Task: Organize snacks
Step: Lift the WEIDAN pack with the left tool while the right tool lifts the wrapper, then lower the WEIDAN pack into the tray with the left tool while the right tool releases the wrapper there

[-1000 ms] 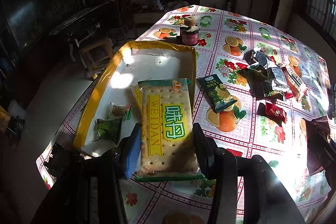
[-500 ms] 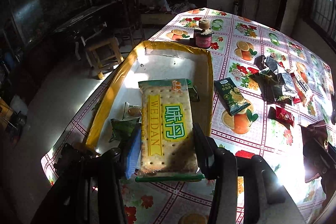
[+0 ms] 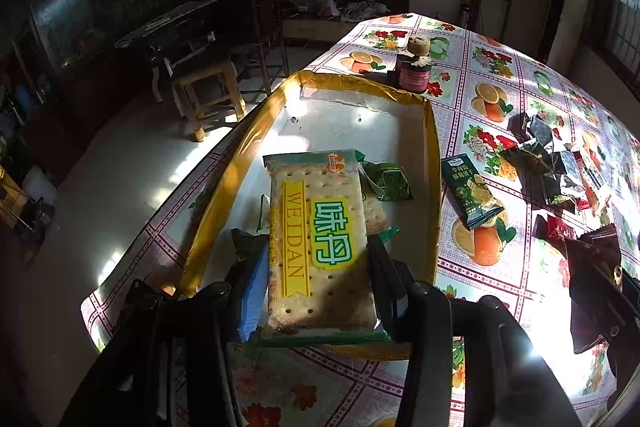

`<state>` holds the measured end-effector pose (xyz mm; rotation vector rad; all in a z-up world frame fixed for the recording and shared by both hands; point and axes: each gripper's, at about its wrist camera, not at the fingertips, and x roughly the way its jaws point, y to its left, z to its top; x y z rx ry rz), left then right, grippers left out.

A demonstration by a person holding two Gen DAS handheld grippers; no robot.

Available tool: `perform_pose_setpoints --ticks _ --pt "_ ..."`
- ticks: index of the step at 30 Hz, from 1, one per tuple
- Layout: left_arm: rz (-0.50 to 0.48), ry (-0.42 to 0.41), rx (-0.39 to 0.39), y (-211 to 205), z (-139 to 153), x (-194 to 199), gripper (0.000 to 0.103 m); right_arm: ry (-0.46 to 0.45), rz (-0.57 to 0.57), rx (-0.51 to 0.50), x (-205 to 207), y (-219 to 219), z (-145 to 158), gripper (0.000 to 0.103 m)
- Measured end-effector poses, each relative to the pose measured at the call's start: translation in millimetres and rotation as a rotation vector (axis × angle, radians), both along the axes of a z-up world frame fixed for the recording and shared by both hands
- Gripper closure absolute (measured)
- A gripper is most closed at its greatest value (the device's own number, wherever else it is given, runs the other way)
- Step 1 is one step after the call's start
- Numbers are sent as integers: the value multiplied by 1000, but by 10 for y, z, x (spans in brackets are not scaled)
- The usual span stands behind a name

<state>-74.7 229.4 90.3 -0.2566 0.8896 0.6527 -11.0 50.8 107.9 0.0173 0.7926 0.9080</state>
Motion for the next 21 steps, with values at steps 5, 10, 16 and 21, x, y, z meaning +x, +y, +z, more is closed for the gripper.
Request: perform_pose_setpoints --ticks 5,10,16,21 --pt "16 5 -8 101 -37 4 57 5 22 -4 44 152 -33 64" --pt "32 15 -16 202 -84 18 57 13 44 -10 97 296 -64 64" --pt "49 28 -26 316 -150 52 57 28 66 -14 185 474 -123 64" --pt "56 38 -35 399 -196 107 57 37 81 -12 265 606 -163 64"
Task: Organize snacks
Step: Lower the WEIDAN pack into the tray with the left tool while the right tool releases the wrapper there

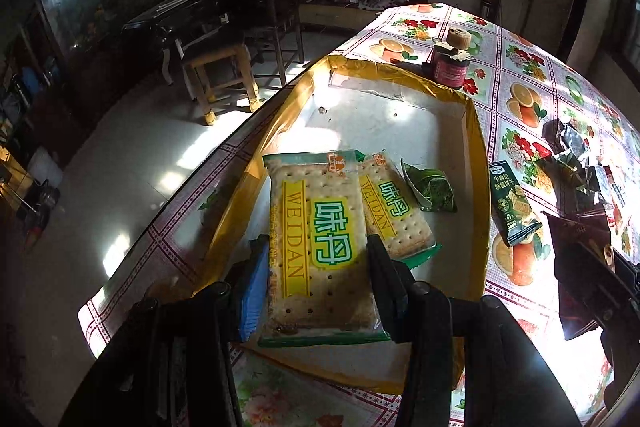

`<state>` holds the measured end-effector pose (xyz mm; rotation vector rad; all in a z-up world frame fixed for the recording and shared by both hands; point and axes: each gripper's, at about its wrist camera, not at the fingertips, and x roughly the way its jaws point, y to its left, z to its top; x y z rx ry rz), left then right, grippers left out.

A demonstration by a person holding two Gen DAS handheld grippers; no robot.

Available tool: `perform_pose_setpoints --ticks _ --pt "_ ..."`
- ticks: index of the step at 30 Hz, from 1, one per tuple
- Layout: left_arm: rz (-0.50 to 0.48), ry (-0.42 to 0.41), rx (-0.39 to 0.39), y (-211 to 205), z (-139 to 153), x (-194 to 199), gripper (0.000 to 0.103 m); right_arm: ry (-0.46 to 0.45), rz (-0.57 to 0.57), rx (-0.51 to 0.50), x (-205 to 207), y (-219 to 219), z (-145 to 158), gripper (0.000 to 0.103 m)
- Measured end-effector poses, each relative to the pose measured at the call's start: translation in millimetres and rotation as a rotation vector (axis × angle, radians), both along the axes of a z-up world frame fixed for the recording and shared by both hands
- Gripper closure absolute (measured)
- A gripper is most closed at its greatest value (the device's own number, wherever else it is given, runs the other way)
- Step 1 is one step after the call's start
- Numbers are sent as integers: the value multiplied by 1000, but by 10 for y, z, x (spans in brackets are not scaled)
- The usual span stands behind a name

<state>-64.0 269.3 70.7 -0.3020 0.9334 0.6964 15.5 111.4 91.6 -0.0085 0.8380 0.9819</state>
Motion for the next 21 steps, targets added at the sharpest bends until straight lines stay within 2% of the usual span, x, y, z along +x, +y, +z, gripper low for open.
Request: perform_pose_setpoints --ticks 11,21 --pt "29 29 -47 305 -127 246 57 25 20 -5 336 425 -110 64" --pt "39 48 -87 526 -241 536 57 46 51 -75 777 1150 -327 64"
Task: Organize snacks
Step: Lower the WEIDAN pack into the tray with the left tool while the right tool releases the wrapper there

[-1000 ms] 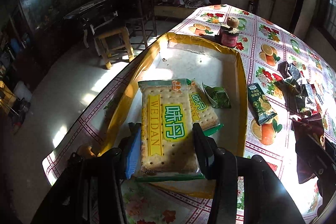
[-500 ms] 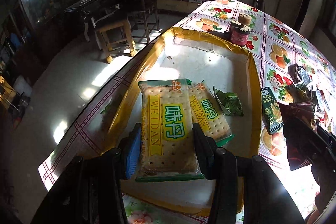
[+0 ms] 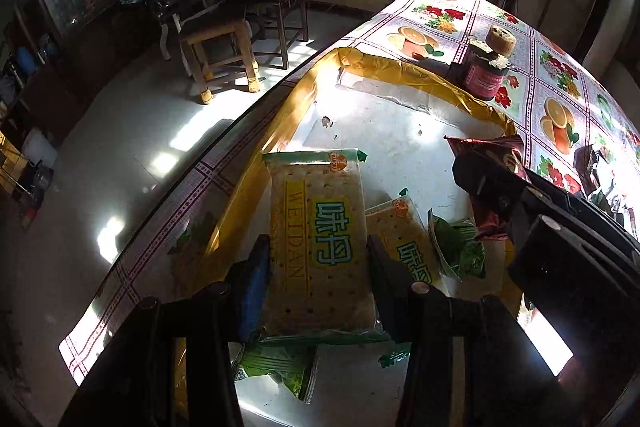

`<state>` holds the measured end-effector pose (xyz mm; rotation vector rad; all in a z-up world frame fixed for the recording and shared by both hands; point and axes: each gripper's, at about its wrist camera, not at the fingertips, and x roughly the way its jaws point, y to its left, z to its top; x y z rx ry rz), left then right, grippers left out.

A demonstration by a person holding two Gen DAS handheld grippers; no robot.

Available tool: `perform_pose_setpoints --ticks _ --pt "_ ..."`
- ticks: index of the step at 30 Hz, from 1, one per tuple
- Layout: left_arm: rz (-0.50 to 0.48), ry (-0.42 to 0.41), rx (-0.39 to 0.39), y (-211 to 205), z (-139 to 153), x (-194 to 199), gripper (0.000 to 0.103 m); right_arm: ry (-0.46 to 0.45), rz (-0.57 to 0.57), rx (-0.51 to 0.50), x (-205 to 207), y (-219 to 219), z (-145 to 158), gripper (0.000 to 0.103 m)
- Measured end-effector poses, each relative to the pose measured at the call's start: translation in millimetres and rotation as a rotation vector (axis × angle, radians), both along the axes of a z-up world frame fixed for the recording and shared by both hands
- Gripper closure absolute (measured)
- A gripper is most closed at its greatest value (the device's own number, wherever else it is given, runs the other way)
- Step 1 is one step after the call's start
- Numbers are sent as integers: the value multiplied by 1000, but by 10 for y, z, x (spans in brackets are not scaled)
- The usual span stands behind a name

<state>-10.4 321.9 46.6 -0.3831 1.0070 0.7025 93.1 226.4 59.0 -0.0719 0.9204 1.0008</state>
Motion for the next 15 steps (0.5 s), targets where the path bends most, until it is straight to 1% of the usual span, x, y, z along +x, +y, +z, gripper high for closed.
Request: perform_pose_setpoints --ticks 3,8,15 --pt "3 20 -15 30 -90 58 57 11 13 -38 64 158 -123 64" --pt "-2 28 5 18 -122 88 57 29 20 -73 129 271 -287 64" --pt "-6 39 32 -9 -147 123 57 10 31 -102 125 318 -320 64"
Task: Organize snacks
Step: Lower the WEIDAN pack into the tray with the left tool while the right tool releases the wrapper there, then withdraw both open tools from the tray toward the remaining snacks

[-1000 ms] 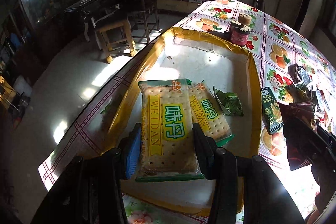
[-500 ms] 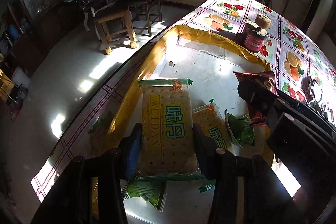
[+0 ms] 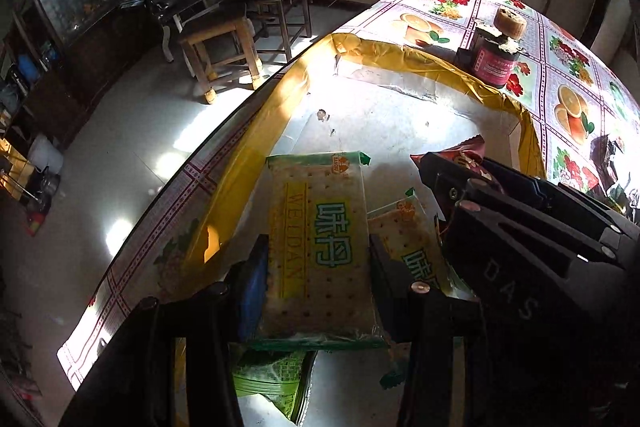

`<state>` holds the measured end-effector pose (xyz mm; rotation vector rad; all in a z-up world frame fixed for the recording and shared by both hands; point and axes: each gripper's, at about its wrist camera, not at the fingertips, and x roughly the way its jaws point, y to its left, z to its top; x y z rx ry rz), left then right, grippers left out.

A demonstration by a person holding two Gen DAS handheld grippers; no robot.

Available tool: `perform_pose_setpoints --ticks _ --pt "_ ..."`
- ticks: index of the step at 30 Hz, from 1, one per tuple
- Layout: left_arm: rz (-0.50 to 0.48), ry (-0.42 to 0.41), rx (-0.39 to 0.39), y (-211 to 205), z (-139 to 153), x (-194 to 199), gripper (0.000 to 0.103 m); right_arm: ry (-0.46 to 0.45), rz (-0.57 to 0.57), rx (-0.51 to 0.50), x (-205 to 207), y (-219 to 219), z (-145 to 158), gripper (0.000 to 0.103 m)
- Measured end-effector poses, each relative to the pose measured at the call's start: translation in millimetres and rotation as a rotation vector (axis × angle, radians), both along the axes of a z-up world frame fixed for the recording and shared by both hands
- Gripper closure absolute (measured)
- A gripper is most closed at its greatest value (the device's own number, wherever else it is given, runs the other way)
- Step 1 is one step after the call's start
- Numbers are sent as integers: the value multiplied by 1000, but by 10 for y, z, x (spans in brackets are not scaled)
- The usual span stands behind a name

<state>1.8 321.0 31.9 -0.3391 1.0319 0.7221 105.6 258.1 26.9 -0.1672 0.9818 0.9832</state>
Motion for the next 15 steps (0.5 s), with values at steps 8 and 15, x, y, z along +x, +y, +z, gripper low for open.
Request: perform_pose_setpoints --ticks 8,15 --pt "8 6 -10 18 -3 -15 43 -11 -9 -9 13 -27 12 43" --pt "5 -17 5 -35 137 -121 31 -25 -30 41 -34 -212 217 41"
